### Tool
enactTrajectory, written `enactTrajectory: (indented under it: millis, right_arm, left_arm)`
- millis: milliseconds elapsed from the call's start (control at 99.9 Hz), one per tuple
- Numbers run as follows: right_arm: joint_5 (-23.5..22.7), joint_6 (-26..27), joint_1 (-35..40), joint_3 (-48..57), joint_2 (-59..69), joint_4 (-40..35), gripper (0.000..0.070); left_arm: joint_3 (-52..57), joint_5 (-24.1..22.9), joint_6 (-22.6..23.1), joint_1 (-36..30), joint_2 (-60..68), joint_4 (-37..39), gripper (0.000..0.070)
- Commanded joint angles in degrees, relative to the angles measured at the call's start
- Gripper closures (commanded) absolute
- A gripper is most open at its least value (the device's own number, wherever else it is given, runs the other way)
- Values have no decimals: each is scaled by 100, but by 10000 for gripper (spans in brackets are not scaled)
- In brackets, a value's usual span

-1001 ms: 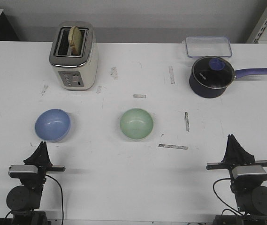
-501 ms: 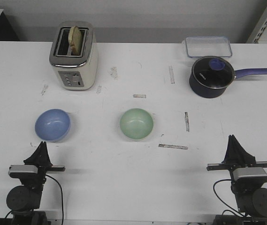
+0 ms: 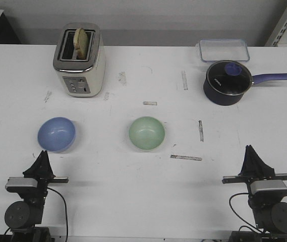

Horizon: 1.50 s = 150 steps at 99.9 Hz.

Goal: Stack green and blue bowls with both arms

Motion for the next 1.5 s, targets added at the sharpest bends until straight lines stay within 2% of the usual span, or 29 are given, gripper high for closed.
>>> enactTrajectory:
  millis: [0,391,931,1102,1282,1492]
  right_arm:
    - [2,74,2,24,-7,72,690]
    - [2,74,2,24,-7,70,690]
    - [2,74,2,24,-7,72,690]
    - [2,74,2,24,-7,72,690]
    - [2,74,2,24,-7,72,690]
    - [2,74,2,24,-7,70,690]
  left_arm:
    - [339,-17,-46,4,63,-85,699]
    - [2041,-13,-87,4,1606,-1926,699]
    - [3899,-13,-286,0,4299,-2098,699]
    - [4391,-13,-702,7,4852,-2317,698]
    - [4889,-9,-1012,114,5372,-2948,698]
    - [5324,-9,-1043,461,5845,-3606,698]
